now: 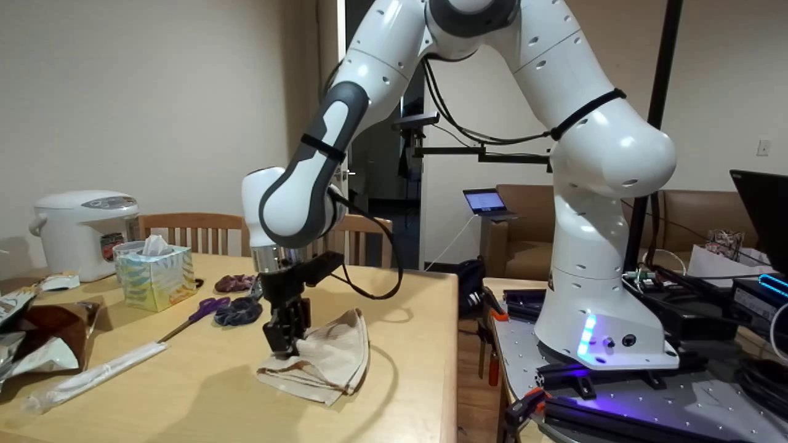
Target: Wipe the table with the towel
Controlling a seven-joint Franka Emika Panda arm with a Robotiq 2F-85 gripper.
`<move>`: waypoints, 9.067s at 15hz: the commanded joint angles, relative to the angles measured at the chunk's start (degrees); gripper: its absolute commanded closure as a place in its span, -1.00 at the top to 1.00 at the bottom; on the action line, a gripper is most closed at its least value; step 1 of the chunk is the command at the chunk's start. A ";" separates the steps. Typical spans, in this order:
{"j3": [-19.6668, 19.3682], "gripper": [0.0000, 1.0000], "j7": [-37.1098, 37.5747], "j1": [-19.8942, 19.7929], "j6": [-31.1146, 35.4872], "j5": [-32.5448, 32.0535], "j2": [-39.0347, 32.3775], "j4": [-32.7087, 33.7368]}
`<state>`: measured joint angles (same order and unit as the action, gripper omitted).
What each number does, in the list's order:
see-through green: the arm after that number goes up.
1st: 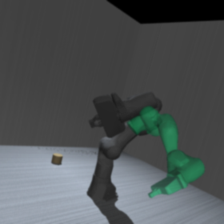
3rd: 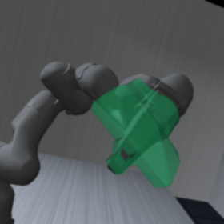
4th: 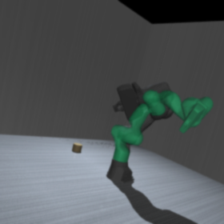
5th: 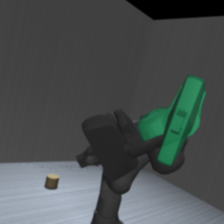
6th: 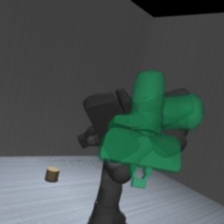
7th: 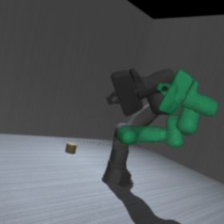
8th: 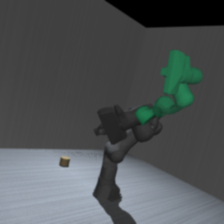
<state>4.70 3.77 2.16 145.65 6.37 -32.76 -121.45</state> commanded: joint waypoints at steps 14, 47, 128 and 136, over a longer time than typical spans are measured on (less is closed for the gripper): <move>0.77 -0.91 -4.79 -12.80 5.87 17.24 6.77 -15.08; 4.64 -0.91 -7.60 -11.34 -3.56 21.20 -11.26 12.72; -5.13 -0.91 14.01 -4.35 13.81 18.29 1.88 -4.24; -5.42 -0.91 14.53 -1.22 13.55 15.10 -1.61 -1.68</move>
<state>-0.14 16.66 0.63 158.72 23.07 -32.28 -124.40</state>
